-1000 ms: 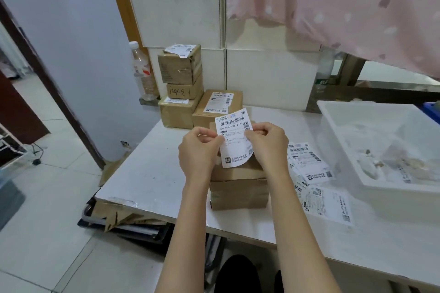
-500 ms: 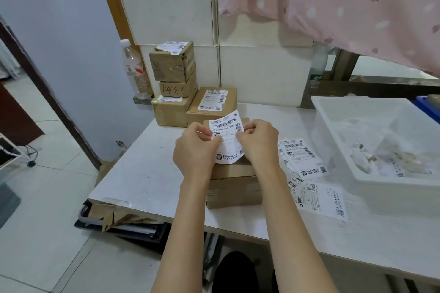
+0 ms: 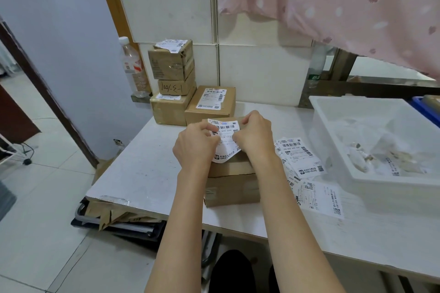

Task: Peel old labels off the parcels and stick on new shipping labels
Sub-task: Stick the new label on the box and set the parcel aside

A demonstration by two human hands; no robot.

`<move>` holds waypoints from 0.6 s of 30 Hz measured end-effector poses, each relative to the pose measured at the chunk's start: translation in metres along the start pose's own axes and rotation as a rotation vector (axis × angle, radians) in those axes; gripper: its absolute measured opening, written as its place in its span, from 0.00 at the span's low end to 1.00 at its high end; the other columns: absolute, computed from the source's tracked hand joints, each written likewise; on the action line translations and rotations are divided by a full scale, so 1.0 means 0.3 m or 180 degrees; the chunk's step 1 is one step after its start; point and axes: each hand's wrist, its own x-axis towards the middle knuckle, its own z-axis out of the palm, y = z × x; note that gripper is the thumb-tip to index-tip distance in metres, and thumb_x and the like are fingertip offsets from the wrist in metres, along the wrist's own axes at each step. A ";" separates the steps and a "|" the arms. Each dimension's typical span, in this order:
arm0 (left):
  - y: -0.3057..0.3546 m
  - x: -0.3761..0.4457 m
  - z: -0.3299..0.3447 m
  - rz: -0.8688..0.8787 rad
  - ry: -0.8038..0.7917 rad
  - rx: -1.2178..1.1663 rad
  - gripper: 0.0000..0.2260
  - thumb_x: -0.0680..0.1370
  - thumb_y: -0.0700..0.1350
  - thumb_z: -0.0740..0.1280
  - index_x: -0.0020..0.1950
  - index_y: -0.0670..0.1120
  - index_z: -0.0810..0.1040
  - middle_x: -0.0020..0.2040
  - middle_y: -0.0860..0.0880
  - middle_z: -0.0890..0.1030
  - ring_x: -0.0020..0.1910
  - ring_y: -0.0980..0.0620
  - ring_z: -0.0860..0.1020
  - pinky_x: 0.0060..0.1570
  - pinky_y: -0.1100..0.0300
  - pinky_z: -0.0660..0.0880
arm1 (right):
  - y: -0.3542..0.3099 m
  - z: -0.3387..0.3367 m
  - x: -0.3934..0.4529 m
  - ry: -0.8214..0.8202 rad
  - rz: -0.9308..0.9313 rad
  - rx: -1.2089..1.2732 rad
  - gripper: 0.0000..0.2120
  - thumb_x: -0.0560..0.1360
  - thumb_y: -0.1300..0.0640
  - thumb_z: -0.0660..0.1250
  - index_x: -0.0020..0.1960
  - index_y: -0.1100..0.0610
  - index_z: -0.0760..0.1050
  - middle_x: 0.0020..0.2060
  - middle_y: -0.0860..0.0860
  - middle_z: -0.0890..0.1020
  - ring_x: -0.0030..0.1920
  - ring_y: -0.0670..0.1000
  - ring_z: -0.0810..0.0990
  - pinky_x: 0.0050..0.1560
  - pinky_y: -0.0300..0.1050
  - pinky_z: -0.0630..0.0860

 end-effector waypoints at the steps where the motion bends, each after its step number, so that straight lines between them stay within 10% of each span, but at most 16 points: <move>1: 0.001 0.002 -0.002 -0.0015 -0.0031 0.0008 0.10 0.73 0.43 0.70 0.51 0.55 0.84 0.49 0.54 0.83 0.45 0.53 0.74 0.33 0.61 0.63 | 0.002 0.000 0.002 -0.0007 0.0001 -0.0009 0.15 0.72 0.69 0.64 0.58 0.63 0.71 0.50 0.55 0.75 0.45 0.54 0.73 0.42 0.44 0.72; 12: 0.004 -0.015 0.025 0.0142 0.0293 0.0044 0.05 0.72 0.51 0.74 0.46 0.54 0.85 0.47 0.52 0.84 0.49 0.49 0.80 0.40 0.59 0.67 | 0.033 0.004 0.002 0.0034 -0.0009 -0.0027 0.13 0.70 0.67 0.67 0.54 0.60 0.73 0.41 0.47 0.73 0.46 0.54 0.77 0.42 0.44 0.73; 18: -0.022 -0.019 0.066 0.0273 0.0620 0.0317 0.06 0.72 0.54 0.71 0.47 0.55 0.85 0.41 0.52 0.82 0.47 0.51 0.73 0.66 0.48 0.61 | 0.047 0.004 0.002 0.0157 0.0125 -0.0381 0.12 0.71 0.60 0.70 0.53 0.52 0.73 0.47 0.47 0.80 0.47 0.53 0.78 0.41 0.43 0.68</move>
